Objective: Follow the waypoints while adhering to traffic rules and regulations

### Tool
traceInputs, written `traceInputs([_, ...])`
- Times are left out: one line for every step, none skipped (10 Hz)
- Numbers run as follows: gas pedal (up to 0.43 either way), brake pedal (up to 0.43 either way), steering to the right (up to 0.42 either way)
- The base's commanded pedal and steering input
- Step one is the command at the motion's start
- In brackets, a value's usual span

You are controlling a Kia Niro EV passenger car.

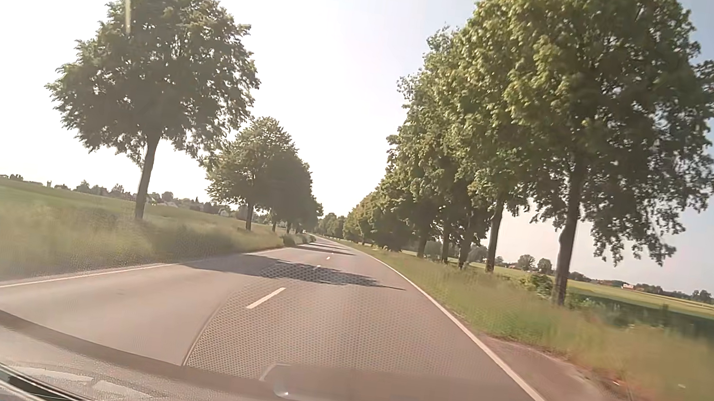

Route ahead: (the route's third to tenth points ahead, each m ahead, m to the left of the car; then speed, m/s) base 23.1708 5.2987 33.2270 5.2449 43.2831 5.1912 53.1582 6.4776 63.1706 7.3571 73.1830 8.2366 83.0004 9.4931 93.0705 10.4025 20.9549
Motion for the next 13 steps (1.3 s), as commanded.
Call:
traceInputs([0.220, 0.000, -0.013])
traceInputs([0.220, 0.000, -0.012])
traceInputs([0.220, 0.000, -0.012])
traceInputs([0.220, 0.000, -0.011])
traceInputs([0.220, 0.000, -0.009])
traceInputs([0.209, 0.000, -0.009])
traceInputs([0.197, 0.000, -0.007])
traceInputs([0.189, 0.000, -0.005])
traceInputs([0.189, 0.000, -0.005])
traceInputs([0.189, 0.000, -0.004])
traceInputs([0.189, 0.000, -0.004])
traceInputs([0.189, 0.000, -0.004])
traceInputs([0.189, 0.000, -0.003])
